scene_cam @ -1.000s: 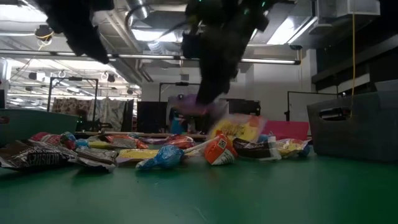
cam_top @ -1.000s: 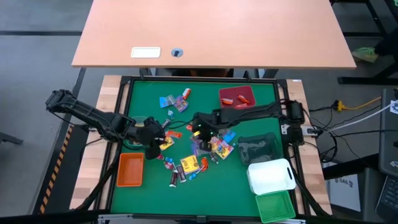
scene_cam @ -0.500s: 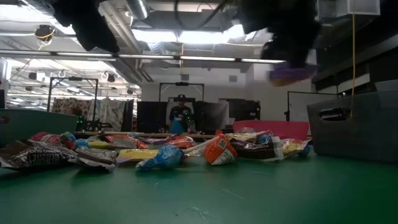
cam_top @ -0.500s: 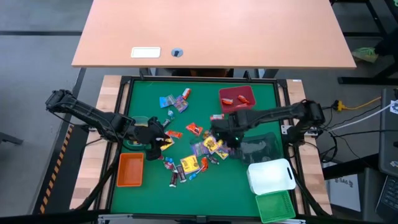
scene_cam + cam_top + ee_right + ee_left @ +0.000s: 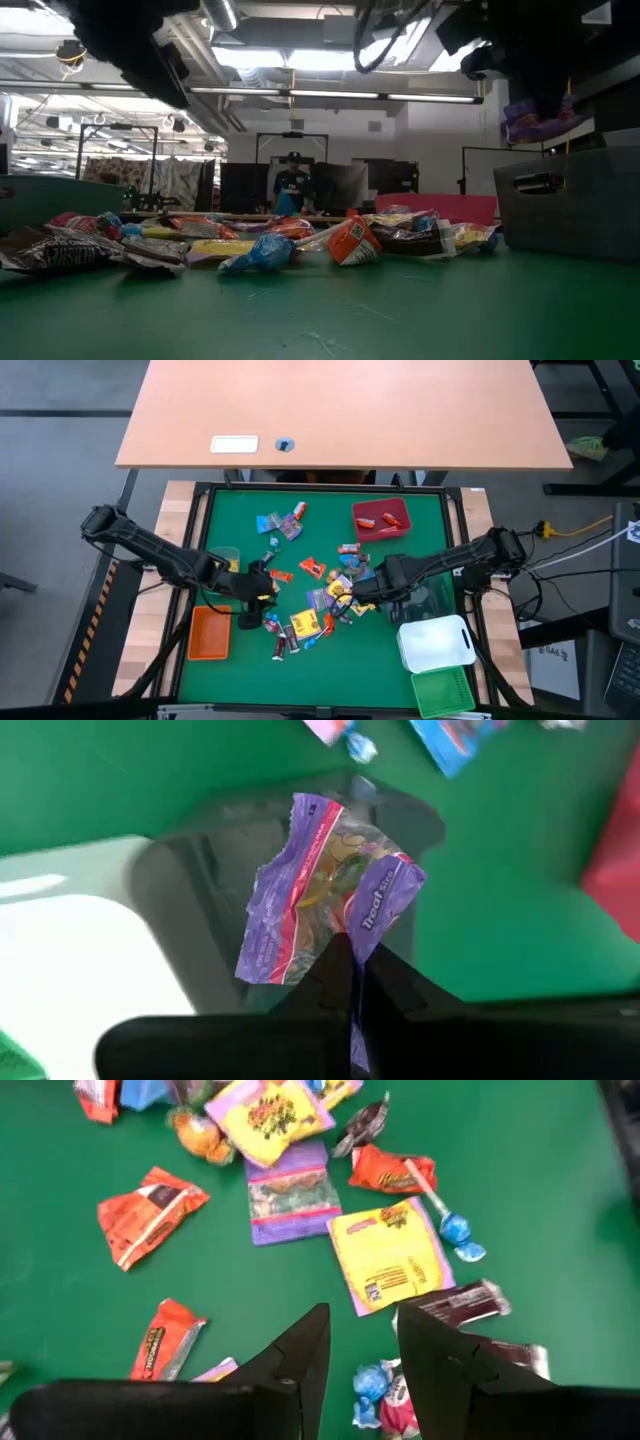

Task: Sort candy
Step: Put the violet candy into the black bin, then put the pink candy into the orange bin

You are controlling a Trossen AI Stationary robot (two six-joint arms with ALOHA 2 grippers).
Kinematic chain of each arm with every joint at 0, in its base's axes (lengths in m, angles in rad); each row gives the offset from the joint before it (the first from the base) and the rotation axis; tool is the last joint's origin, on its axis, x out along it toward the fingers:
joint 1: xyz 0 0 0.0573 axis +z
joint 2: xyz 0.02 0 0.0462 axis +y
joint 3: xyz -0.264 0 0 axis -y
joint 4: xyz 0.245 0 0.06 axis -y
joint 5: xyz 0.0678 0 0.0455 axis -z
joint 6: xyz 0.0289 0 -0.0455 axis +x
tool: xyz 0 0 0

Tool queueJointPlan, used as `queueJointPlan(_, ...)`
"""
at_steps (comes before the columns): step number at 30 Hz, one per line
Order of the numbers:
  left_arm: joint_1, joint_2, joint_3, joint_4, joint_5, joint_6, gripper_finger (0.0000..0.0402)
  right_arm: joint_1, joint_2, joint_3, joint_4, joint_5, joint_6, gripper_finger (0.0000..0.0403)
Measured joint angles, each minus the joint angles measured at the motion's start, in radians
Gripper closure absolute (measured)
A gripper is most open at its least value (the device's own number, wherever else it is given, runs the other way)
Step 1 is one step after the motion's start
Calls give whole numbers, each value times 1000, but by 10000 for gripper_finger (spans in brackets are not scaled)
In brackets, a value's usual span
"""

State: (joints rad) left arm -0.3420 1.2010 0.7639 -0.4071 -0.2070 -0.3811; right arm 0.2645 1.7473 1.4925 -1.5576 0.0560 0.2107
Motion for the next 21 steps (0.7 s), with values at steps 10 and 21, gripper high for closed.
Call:
queueJointPlan(10,0,81,0,22,24,0,262,-3,2,-31,-10,6,20,384)
queueJointPlan(21,-47,90,0,27,49,27,220,-3,3,-157,-14,49,44,239)
